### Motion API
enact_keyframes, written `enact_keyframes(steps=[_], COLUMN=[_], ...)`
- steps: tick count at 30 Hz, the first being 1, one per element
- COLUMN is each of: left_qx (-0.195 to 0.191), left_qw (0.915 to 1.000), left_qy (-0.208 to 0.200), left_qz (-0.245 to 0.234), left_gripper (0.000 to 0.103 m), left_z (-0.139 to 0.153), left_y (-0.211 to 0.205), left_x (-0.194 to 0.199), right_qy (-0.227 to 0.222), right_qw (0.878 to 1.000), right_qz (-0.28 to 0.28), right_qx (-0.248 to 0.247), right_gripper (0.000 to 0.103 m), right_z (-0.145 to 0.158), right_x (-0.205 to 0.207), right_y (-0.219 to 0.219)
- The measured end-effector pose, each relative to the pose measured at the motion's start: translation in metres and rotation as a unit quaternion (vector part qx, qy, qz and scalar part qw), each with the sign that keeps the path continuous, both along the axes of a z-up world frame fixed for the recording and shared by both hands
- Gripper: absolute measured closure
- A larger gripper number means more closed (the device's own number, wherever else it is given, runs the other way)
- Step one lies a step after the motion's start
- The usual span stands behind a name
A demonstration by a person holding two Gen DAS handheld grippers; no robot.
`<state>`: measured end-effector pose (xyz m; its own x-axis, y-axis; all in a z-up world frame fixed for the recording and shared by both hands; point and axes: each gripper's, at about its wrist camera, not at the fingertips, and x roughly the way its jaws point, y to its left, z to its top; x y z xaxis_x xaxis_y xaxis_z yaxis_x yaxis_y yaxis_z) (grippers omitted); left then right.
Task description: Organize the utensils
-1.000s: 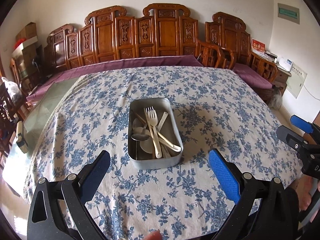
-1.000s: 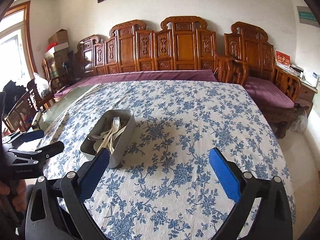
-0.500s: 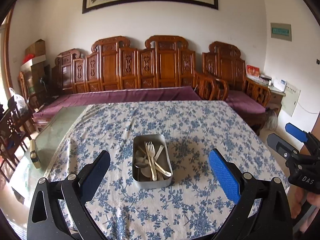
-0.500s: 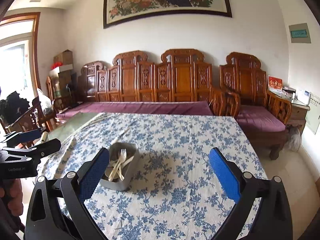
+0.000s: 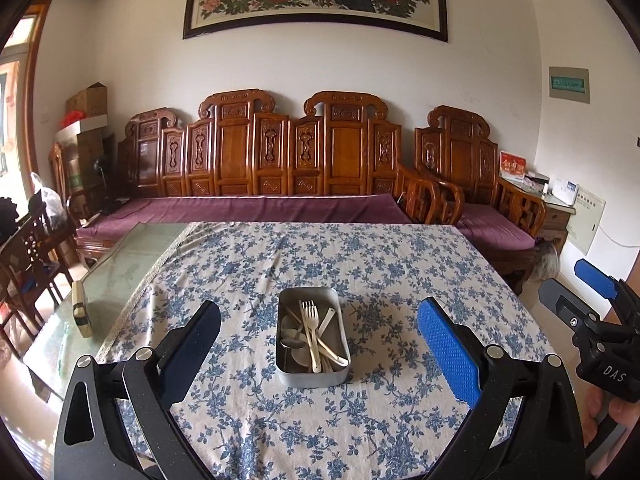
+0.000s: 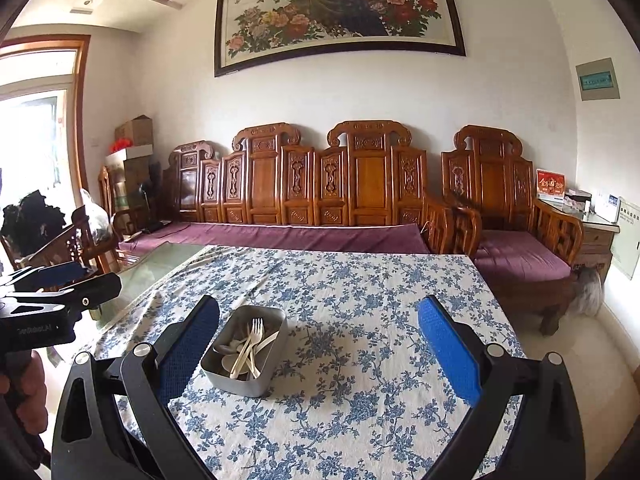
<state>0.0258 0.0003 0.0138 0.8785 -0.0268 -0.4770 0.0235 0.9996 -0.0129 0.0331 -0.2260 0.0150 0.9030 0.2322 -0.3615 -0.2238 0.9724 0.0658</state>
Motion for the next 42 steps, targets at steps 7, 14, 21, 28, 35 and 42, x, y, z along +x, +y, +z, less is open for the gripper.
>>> enact_keyframes(steps=[7, 14, 21, 28, 35, 42], left_qx=[-0.001, 0.004, 0.007, 0.011, 0.012, 0.013], left_qw=[1.0000, 1.0000, 1.0000, 0.9999, 0.9999, 0.9999], left_qy=[-0.001, -0.003, -0.002, -0.003, -0.004, -0.006], left_qz=[0.001, 0.001, 0.001, -0.001, -0.004, -0.006], left_gripper=[0.008, 0.008, 0.008, 0.008, 0.008, 0.008], left_z=[0.0000, -0.0005, -0.0003, -0.0003, 0.0006, 0.0007], left_y=[0.0015, 0.0013, 0.0004, -0.0017, -0.0023, -0.0039], left_x=[0.0010, -0.0010, -0.0018, -0.0024, -0.0025, -0.0041], right_qy=[0.000, 0.002, 0.002, 0.004, 0.004, 0.003], right_qw=[1.000, 1.000, 1.000, 1.000, 1.000, 1.000], right_qz=[-0.002, -0.004, -0.005, -0.008, -0.008, -0.009], right_qx=[0.001, 0.001, 0.002, 0.002, 0.002, 0.003], right_gripper=[0.003, 0.003, 0.003, 0.003, 0.003, 0.003], right_z=[0.0001, -0.0004, -0.0003, -0.0009, -0.0013, -0.0007], right_x=[-0.0012, -0.0008, -0.0003, 0.0006, 0.0004, 0.0008], right_y=[-0.0002, -0.0007, -0.0012, -0.0024, -0.0027, -0.0027])
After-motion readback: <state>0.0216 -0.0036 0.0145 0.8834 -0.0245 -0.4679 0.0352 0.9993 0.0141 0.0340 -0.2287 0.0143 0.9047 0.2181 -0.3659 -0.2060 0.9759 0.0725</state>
